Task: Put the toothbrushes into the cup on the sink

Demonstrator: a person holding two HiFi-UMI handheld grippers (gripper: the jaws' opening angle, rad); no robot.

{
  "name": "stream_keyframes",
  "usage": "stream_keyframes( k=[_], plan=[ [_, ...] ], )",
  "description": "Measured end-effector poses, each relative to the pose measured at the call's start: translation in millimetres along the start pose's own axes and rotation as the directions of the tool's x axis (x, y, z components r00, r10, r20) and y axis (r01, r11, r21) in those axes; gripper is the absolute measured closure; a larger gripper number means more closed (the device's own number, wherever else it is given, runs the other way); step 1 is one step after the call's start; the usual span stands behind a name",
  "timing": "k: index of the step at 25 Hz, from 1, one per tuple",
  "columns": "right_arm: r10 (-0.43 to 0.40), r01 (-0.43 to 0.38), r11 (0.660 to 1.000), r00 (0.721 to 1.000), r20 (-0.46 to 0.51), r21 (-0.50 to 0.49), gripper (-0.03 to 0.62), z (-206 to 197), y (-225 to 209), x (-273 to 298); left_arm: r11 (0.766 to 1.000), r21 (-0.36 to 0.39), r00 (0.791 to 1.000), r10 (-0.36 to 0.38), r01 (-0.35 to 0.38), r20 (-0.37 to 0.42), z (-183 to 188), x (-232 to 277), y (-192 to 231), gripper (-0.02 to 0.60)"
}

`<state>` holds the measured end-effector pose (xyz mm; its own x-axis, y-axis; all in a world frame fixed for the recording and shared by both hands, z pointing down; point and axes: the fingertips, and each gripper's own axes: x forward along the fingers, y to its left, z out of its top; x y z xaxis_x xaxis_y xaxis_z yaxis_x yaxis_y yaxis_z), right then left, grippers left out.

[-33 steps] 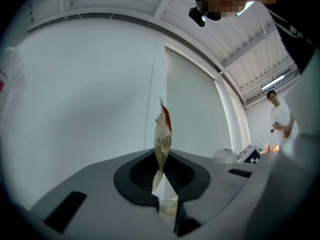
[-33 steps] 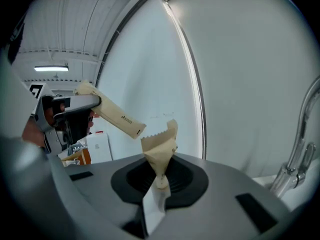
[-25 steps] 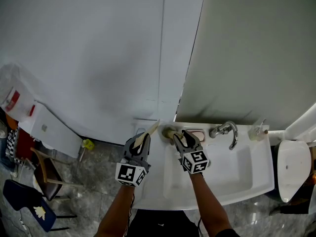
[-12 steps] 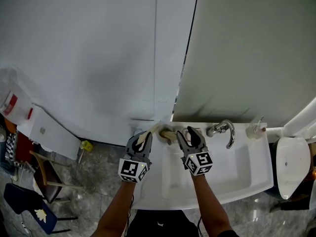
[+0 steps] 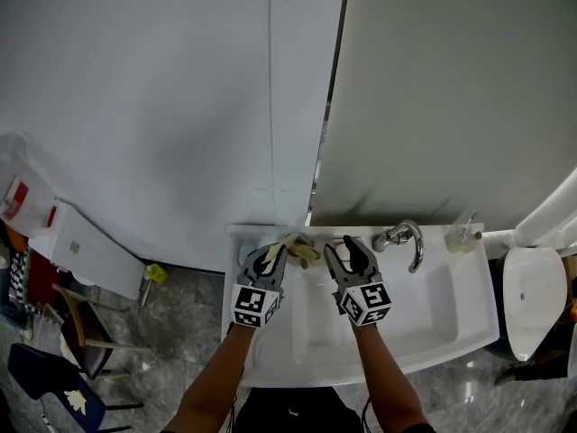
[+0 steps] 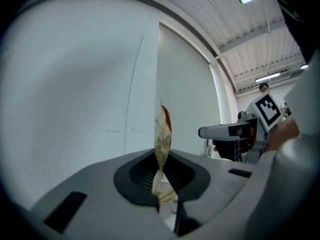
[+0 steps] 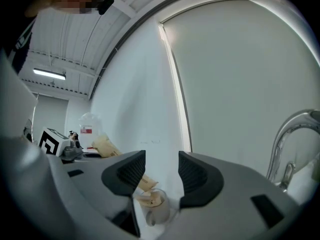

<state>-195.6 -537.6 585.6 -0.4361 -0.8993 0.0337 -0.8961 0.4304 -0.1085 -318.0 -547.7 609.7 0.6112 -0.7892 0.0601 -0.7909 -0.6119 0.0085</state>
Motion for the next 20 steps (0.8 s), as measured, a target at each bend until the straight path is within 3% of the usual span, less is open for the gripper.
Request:
stream_keyframes(
  k=[9, 10, 12, 13, 20],
  plan=[
    [0.0, 0.0, 1.0, 1.0, -0.018, 0.007, 0.379, -11, -2, -3, 0.999, 0.011, 0.995, -0.033, 0.034, -0.093, -30, 22, -5, 0.531],
    [0.001, -0.001, 1.0, 1.0, -0.019, 0.008, 0.379, -11, -2, -3, 0.999, 0.006, 0.995, -0.049, 0.05, -0.085, -29, 21, -8, 0.528],
    [0.002, -0.002, 1.0, 1.0, -0.019, 0.01, 0.379, -11, -4, -3, 0.997, -0.012, 0.995, -0.079, 0.078, -0.058, -23, 18, -13, 0.399],
    [0.002, -0.002, 1.0, 1.0, -0.019, 0.012, 0.379, -10, -5, -3, 0.996, -0.023, 0.995, -0.089, 0.088, -0.041, -19, 16, -15, 0.374],
    [0.013, -0.013, 1.0, 1.0, -0.012, 0.023, 0.379, -4, -1, 4, 0.996, -0.046, 0.995, -0.071, 0.075, 0.076, 19, 2, -8, 0.368]
  ],
)
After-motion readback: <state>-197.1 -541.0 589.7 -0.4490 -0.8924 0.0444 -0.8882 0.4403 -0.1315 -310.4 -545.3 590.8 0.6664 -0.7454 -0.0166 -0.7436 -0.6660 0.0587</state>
